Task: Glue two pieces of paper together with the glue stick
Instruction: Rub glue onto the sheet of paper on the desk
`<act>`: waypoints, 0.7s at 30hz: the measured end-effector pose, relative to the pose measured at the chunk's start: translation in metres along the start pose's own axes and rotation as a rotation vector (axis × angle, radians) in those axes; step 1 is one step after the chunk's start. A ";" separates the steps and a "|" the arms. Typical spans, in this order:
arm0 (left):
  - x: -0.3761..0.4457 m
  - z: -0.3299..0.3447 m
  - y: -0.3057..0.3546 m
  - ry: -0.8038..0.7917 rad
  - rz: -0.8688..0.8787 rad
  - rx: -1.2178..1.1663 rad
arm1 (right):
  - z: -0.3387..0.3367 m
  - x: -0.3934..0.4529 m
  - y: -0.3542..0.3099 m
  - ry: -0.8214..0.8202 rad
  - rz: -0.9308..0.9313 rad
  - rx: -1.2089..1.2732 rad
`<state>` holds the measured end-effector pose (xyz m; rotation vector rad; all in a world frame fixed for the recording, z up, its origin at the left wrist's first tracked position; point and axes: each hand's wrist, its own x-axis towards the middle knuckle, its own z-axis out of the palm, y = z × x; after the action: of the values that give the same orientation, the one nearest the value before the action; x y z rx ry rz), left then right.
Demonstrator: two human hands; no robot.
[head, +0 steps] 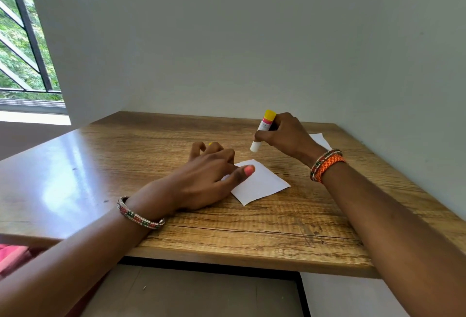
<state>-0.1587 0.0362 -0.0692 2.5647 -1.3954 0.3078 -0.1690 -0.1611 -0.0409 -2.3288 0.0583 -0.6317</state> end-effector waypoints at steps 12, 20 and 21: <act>0.003 0.006 -0.009 -0.203 0.023 -0.043 | 0.002 -0.002 -0.001 -0.018 -0.016 -0.073; 0.002 0.006 -0.005 -0.122 -0.018 -0.028 | 0.012 -0.004 -0.006 -0.097 -0.062 -0.110; 0.003 0.007 -0.005 -0.124 -0.021 -0.020 | 0.012 -0.004 -0.007 -0.110 -0.066 -0.114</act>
<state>-0.1527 0.0350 -0.0752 2.6200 -1.4035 0.1325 -0.1679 -0.1475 -0.0462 -2.4802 -0.0347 -0.5438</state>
